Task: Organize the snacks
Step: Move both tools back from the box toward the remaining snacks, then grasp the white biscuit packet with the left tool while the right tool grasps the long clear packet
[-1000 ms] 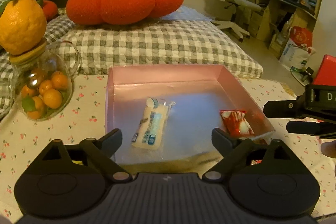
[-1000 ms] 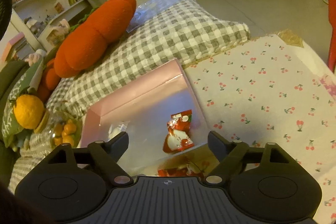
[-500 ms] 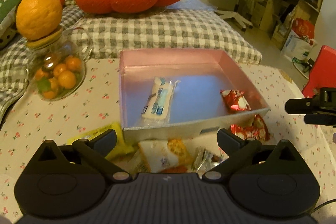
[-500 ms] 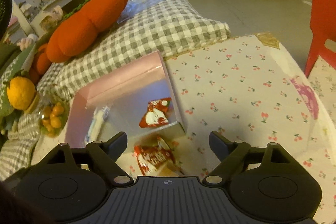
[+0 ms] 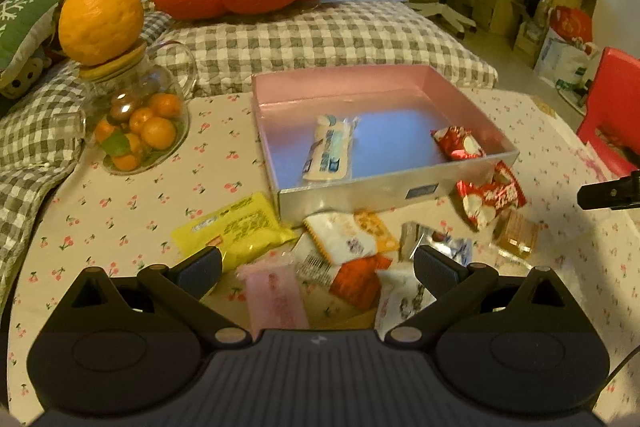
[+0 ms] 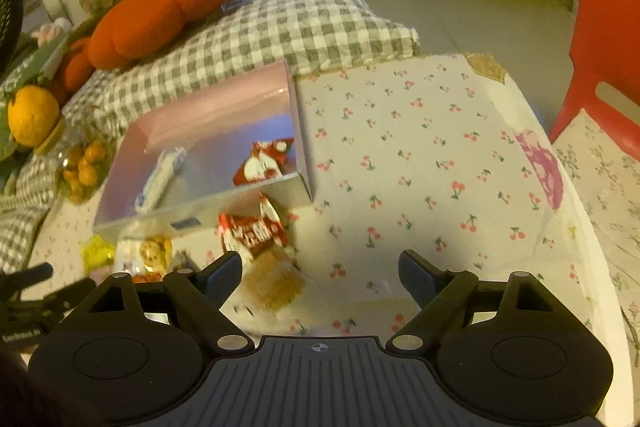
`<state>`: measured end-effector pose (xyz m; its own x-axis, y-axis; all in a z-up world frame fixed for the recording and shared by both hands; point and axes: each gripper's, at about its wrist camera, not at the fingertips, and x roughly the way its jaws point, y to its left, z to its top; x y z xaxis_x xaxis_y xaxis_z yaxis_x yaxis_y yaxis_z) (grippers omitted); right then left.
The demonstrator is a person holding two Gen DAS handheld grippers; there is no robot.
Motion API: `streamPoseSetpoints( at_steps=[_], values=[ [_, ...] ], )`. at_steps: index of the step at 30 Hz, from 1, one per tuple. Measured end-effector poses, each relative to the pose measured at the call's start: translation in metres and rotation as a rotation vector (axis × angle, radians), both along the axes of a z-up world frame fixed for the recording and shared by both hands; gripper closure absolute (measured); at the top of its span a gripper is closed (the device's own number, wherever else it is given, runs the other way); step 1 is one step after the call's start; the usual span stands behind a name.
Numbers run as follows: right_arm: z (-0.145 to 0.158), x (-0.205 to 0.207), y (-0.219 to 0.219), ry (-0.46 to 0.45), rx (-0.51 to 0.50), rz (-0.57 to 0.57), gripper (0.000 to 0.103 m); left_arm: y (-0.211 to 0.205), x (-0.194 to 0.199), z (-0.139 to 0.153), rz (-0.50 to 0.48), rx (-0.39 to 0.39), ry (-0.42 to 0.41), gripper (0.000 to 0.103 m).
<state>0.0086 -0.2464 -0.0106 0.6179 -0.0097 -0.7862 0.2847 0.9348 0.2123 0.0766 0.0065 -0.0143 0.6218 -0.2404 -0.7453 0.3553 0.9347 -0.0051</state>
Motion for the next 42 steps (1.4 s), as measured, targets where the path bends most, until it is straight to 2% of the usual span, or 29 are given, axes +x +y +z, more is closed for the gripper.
streamPoseSetpoints(
  at_steps=[12,17,21,28,32,34,38,42],
  values=[
    [-0.023,-0.011,0.018,0.087,-0.056,0.167,0.016,-0.004,-0.022,-0.013,-0.077,-0.005,0.053,0.002],
    [-0.033,0.000,0.030,0.049,-0.064,0.360,0.016,-0.021,-0.027,-0.019,-0.167,-0.004,0.058,0.014],
    [-0.045,0.005,0.037,0.065,-0.048,0.431,0.016,-0.035,-0.031,-0.025,-0.228,0.007,0.050,0.020],
    [-0.057,0.000,0.045,0.100,-0.108,0.494,0.016,-0.047,-0.036,-0.038,-0.308,0.059,0.051,0.030],
    [-0.060,-0.008,0.049,0.128,-0.131,0.518,0.016,-0.046,-0.041,-0.040,-0.336,0.089,0.042,0.031],
    [-0.059,-0.015,0.055,0.148,-0.151,0.549,0.016,-0.043,-0.044,-0.039,-0.346,0.084,0.049,0.032],
    [-0.053,-0.030,0.063,0.151,-0.125,0.614,0.016,-0.039,-0.051,-0.036,-0.384,0.064,0.091,0.033],
    [-0.044,-0.032,0.059,0.124,-0.144,0.554,0.016,-0.038,-0.056,-0.034,-0.370,0.054,0.082,0.033]
  ],
)
